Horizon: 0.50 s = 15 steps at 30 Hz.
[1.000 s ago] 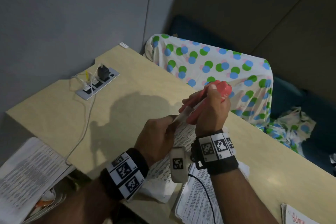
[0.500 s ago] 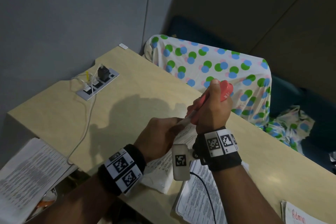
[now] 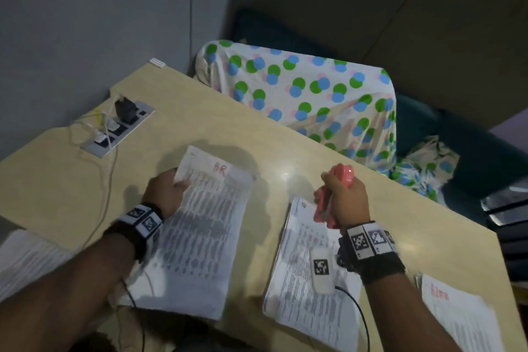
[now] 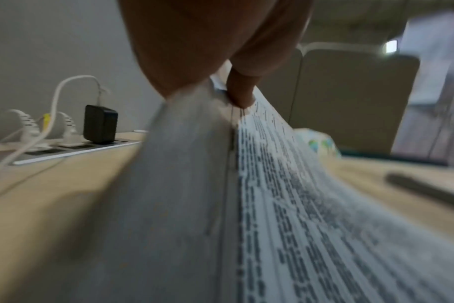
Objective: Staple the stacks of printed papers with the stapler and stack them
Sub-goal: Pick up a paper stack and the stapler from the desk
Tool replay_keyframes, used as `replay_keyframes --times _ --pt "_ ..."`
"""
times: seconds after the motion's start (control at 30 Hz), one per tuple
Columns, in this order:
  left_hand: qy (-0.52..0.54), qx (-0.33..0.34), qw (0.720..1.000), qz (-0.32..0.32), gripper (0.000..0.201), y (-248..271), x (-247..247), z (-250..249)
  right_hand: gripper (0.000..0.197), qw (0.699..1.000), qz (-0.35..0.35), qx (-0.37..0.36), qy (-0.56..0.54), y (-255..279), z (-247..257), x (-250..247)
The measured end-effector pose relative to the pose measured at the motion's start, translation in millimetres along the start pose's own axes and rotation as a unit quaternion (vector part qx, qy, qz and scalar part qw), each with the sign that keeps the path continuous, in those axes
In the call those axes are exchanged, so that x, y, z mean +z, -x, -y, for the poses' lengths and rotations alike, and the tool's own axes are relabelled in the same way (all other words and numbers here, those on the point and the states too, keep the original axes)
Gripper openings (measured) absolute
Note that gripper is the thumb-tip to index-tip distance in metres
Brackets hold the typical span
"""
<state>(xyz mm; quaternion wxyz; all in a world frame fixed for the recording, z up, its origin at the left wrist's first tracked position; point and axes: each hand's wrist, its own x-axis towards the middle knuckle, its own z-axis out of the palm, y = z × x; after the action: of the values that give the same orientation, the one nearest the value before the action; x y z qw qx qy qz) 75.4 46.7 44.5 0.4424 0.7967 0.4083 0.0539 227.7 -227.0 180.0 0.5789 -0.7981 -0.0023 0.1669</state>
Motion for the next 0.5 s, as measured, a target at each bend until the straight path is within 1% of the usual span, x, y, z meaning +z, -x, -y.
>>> replay_keyframes --times 0.07,0.1,0.17,0.2,0.23,0.27,0.3,0.33,0.37,0.4,0.43,0.47,0.5 --pt "-0.046 -0.003 0.999 0.013 0.034 -13.3 3.9 14.0 0.013 0.993 -0.045 0.099 0.049 -4.8 -37.3 -25.1" --pt "-0.067 -0.002 0.998 0.009 0.040 -16.6 6.2 16.9 0.014 0.986 -0.065 0.147 0.052 -6.9 -58.3 -38.9" --pt "-0.101 0.016 0.994 -0.040 0.058 -16.5 16.1 15.0 0.017 0.966 -0.095 0.224 0.087 -9.6 -101.4 -66.7" --pt "-0.113 0.041 0.990 -0.071 0.062 -11.1 23.8 9.6 0.020 0.954 -0.097 0.251 0.133 -10.4 -122.3 -79.7" --pt "-0.111 0.072 0.988 -0.085 0.061 -3.9 34.5 2.1 0.024 0.941 -0.094 0.269 0.186 -11.8 -143.0 -92.1" --pt "-0.087 0.094 0.990 -0.061 0.055 5.2 49.4 -5.8 0.028 0.924 -0.089 0.282 0.242 -12.0 -159.8 -102.6" --pt "-0.055 0.098 0.994 -0.003 0.048 16.5 65.7 -15.3 0.032 0.908 -0.077 0.290 0.293 -12.1 -175.1 -113.0" --pt "-0.035 0.086 0.993 0.076 0.040 29.3 83.7 -22.8 0.033 0.893 -0.076 0.298 0.329 -10.4 -188.5 -122.6" --pt "-0.041 0.066 0.985 0.154 0.033 42.7 101.6 -30.3 0.033 0.887 -0.080 0.307 0.336 -6.4 -195.0 -129.4" --pt "-0.063 0.053 0.974 0.212 0.026 54.5 120.2 -34.8 0.031 0.884 -0.079 0.322 0.330 -2.2 -201.3 -135.6" --pt "-0.090 0.047 0.963 0.251 0.019 65.6 136.4 -39.7 0.029 0.885 -0.066 0.327 0.324 1.5 -206.1 -141.0" --pt "-0.114 0.048 0.954 0.273 0.015 74.8 151.6 -44.8 0.027 0.885 -0.047 0.338 0.315 5.1 -207.6 -143.4" --pt "-0.129 0.042 0.949 0.285 0.016 83.3 163.4 -51.1 0.028 0.892 -0.036 0.345 0.291 8.2 -209.1 -143.5"
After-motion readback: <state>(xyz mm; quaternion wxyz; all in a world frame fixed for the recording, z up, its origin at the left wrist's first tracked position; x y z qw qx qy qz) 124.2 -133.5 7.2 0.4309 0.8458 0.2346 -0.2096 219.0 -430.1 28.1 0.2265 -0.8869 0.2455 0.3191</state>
